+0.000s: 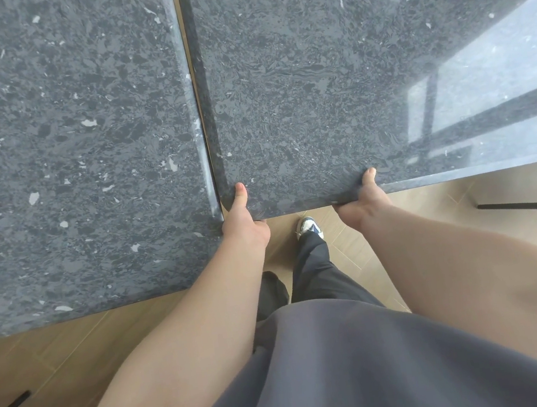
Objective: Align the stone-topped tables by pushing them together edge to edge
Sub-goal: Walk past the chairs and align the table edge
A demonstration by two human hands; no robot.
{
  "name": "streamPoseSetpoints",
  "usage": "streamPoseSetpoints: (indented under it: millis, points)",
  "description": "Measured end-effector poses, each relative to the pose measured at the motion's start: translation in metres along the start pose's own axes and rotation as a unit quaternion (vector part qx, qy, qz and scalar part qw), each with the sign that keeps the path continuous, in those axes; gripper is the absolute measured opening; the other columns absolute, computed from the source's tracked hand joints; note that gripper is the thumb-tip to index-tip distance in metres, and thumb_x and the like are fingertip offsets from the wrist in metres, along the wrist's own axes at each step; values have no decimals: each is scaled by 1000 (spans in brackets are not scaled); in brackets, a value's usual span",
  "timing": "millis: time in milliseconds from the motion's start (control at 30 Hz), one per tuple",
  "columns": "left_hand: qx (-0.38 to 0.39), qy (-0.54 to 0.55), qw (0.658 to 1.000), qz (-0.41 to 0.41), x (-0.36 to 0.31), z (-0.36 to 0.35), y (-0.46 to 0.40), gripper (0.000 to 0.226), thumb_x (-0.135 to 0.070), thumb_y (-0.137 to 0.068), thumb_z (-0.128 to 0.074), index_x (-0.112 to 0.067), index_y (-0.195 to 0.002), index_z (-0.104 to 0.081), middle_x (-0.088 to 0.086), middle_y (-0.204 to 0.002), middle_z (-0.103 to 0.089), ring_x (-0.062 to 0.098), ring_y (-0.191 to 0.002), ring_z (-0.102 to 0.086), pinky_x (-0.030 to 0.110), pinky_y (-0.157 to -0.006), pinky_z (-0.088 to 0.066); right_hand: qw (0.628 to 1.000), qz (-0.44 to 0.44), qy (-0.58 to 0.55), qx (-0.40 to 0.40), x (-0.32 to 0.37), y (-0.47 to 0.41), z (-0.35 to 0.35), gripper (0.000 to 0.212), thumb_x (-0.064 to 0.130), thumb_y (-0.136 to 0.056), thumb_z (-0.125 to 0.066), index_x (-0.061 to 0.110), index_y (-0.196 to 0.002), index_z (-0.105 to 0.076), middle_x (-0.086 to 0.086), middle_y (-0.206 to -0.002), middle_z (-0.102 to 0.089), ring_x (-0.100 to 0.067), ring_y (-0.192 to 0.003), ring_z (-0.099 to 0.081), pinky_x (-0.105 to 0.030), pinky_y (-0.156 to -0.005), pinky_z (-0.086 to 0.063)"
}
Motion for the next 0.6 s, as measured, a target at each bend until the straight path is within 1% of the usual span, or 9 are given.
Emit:
streamPoseSetpoints:
  millis: [133, 267, 367, 467, 500, 567, 600]
  points:
    - [20, -18, 1000, -9, 0, -4, -4, 70, -51, -80, -81, -18, -137, -57, 2, -139, -59, 26, -128, -58, 43, -109, -48, 1000, -5, -5, 8, -1, 1, -2, 52, 51, -87, -70, 15, -123, -58, -8, -111, -73, -30, -97, -72, -52, -86, -58]
    - [-3, -5, 1000, -7, -2, 1, -8, 63, -49, -73, -87, -19, -123, -63, 2, -128, -66, 26, -117, -65, 44, -104, -52, 1000, -6, 8, 10, 0, 0, -2, 49, 51, -87, -71, 15, -118, -59, -7, -111, -73, -30, -94, -72, -50, -78, -60]
    - [1, -3, 1000, -10, -1, 1, -9, 57, -47, -74, -87, -19, -117, -63, 3, -124, -68, 27, -113, -66, 46, -102, -53, 1000, -9, 23, 8, 0, -1, 1, 50, 52, -85, -72, 16, -117, -60, -7, -108, -74, -31, -92, -73, -51, -81, -60]
    - [0, 10, 1000, -24, -3, 0, -7, 65, -44, -75, -87, -17, -127, -60, 5, -128, -65, 28, -117, -65, 48, -103, -53, 999, -8, 26, 16, 1, -1, -1, 50, 53, -86, -71, 16, -118, -61, -7, -110, -74, -30, -94, -73, -52, -85, -59]
    - [0, 12, 1000, -29, -4, -1, -6, 65, -43, -76, -87, -17, -129, -59, 6, -129, -65, 28, -117, -65, 48, -102, -53, 999, -10, 28, 22, 1, -1, -1, 50, 53, -86, -70, 16, -118, -61, -7, -111, -74, -30, -95, -73, -52, -84, -59]
    - [4, 18, 999, -40, -4, -1, -2, 60, -41, -80, -84, -15, -128, -59, 6, -127, -66, 27, -113, -68, 48, -100, -55, 999, -10, 34, 39, 1, 1, 0, 48, 53, -87, -70, 16, -116, -61, -7, -111, -73, -30, -95, -72, -49, -75, -61]
    - [5, 15, 999, -48, -4, -1, 0, 59, -41, -82, -83, -14, -128, -58, 6, -127, -65, 26, -112, -68, 45, -101, -54, 998, -10, 48, 46, 2, 3, 2, 48, 52, -88, -69, 16, -118, -60, -6, -111, -73, -29, -96, -72, -47, -76, -61]
Point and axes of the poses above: each hand's wrist, its own y-axis away from the middle knuckle, its own z-axis out of the back of the hand, x = y × z, the point moved 9 cm from there along -y, towards the middle knuckle
